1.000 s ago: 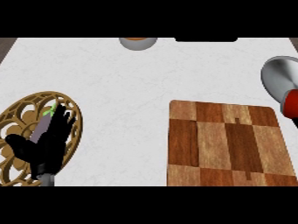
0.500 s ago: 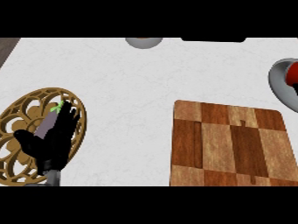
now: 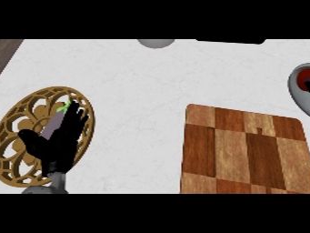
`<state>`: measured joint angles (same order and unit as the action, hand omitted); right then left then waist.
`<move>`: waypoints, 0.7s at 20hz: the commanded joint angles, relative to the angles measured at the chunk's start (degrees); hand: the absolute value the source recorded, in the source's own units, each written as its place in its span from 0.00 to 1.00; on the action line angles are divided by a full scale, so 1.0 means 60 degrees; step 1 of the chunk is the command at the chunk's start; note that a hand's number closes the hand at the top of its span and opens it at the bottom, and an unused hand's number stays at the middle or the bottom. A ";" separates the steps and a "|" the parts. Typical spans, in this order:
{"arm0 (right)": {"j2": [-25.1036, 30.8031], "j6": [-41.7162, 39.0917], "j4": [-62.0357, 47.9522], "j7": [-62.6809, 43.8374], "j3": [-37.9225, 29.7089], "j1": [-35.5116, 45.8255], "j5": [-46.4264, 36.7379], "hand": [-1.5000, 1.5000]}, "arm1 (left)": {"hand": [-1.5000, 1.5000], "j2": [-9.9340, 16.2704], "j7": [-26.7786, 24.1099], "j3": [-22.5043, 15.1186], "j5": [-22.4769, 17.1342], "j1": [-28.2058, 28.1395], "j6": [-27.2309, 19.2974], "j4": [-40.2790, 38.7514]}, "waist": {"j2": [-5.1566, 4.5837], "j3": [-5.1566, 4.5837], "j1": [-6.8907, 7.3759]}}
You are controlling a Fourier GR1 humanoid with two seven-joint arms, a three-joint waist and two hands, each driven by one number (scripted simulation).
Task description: Pick the can from the cutting board and place it in the pan
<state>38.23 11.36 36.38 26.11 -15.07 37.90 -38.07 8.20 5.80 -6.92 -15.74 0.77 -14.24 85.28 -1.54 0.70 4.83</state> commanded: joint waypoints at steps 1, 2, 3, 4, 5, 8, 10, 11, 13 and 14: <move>0.0277 -0.0082 -0.1566 -0.0288 0.0485 0.0556 -0.0869 0.00 | 0.50 -0.0199 0.0276 -0.0298 -0.0009 -0.0079 0.0112 -0.0452 | -0.0193 -0.0068 0.0248; 0.0176 -0.0450 -0.1828 -0.0310 0.0475 0.0715 -0.0762 0.00 | 0.50 -0.0229 0.0100 -0.0233 0.0059 -0.0003 0.0075 -0.0764 | -0.0258 -0.0067 0.0278; 0.0162 -0.0461 -0.2096 -0.0283 0.0536 0.0819 -0.0869 0.00 | 0.50 -0.0084 0.0352 -0.0160 -0.0026 -0.0033 0.0092 -0.0485 | -0.0235 -0.0053 0.0370; 0.0328 -0.0415 -0.2334 0.0144 0.0518 0.0890 -0.0913 0.00 | 0.50 -0.0192 0.0372 -0.0158 -0.0008 0.0156 -0.0034 -0.0399 | -0.0189 -0.0046 0.0235; 0.0353 -0.0317 -0.2495 0.0336 0.0304 0.1042 -0.0742 0.00 | 0.50 -0.0274 -0.0025 -0.0381 0.0159 -0.0203 0.0083 -0.0488 | -0.0186 -0.0044 0.0244; 0.0123 0.0062 -0.2769 0.0820 0.0006 0.1308 -0.0493 0.00 | 0.50 -0.0133 0.0161 -0.0257 0.0142 -0.0067 0.0053 -0.0381 | -0.0228 -0.0016 0.0322; -0.0143 -0.0227 -0.2955 0.1129 -0.0417 0.1518 0.0033 0.00 | 0.50 -0.0259 0.0102 -0.0252 0.0038 0.0002 0.0118 -0.0511 | -0.0272 -0.0006 0.0316; -0.0311 -0.0617 -0.3074 0.1530 -0.0660 0.1525 0.0394 0.00 | 0.50 -0.0128 0.0191 -0.0116 0.0084 -0.0115 -0.0004 -0.0513 | -0.0187 -0.0010 0.0199; -0.0267 -0.1628 -0.3248 0.1853 -0.1198 0.1905 0.1084 0.00 | 0.50 -0.0253 0.0178 -0.0187 0.0075 0.0079 0.0006 -0.0518 | -0.0197 -0.0004 0.0112; -0.0141 -0.2036 -0.3366 0.2008 -0.1541 0.1937 0.1457 0.00 | 0.50 0.0022 0.0308 0.0025 -0.0042 -0.0114 0.0079 -0.0277 | -0.0165 0.0010 0.0183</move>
<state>37.51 5.47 18.65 34.37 -19.38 47.36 -35.20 7.57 5.33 -7.23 -15.24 1.60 -14.06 85.13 -2.30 1.03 6.14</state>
